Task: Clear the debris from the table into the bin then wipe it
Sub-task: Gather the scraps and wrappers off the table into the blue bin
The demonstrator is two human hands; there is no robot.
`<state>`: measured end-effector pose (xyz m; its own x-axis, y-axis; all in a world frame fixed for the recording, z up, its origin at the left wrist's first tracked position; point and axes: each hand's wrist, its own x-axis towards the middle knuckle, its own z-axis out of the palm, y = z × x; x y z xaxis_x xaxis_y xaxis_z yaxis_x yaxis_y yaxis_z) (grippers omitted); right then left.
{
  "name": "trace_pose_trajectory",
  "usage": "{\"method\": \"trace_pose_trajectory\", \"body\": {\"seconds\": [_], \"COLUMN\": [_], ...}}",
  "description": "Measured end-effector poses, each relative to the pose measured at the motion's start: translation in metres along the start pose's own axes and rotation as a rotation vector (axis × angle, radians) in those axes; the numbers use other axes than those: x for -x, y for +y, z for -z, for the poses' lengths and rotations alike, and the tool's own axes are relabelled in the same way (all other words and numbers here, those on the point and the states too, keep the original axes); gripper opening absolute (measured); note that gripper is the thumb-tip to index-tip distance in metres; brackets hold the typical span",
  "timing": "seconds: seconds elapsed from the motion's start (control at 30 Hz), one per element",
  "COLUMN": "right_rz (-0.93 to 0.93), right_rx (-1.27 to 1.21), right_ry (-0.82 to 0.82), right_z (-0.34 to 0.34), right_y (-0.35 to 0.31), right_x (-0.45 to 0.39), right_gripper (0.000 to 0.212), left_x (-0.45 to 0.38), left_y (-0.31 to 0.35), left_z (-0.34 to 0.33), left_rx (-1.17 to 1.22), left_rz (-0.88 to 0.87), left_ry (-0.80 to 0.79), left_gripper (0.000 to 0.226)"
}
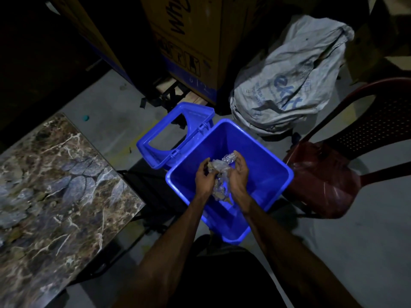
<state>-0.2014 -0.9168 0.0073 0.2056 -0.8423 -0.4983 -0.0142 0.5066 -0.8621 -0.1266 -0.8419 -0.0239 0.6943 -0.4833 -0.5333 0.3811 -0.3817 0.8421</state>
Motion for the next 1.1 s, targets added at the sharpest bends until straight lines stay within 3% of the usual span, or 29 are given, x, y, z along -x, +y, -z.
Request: {"method": "trace_pose_trajectory", "body": {"seconds": [0.4, 0.77, 1.1], "right_rz": [0.059, 0.047, 0.171], "right_rx": [0.099, 0.148, 0.434], "right_ry": [-0.085, -0.127, -0.395], "right_z": [0.011, 0.003, -0.026], "right_y": [0.025, 0.028, 0.061], "right_x": [-0.014, 0.02, 0.105], "right_gripper": [0.091, 0.086, 0.07], "left_x": [0.005, 0.023, 0.07], "left_y": [-0.003, -0.005, -0.034], "left_z": [0.007, 0.022, 0.104], "left_rx": [-0.057, 0.024, 0.259], "left_rz": [-0.001, -0.022, -0.034], "left_ry": [0.061, 0.074, 0.18], "left_gripper": [0.049, 0.05, 0.045]}}
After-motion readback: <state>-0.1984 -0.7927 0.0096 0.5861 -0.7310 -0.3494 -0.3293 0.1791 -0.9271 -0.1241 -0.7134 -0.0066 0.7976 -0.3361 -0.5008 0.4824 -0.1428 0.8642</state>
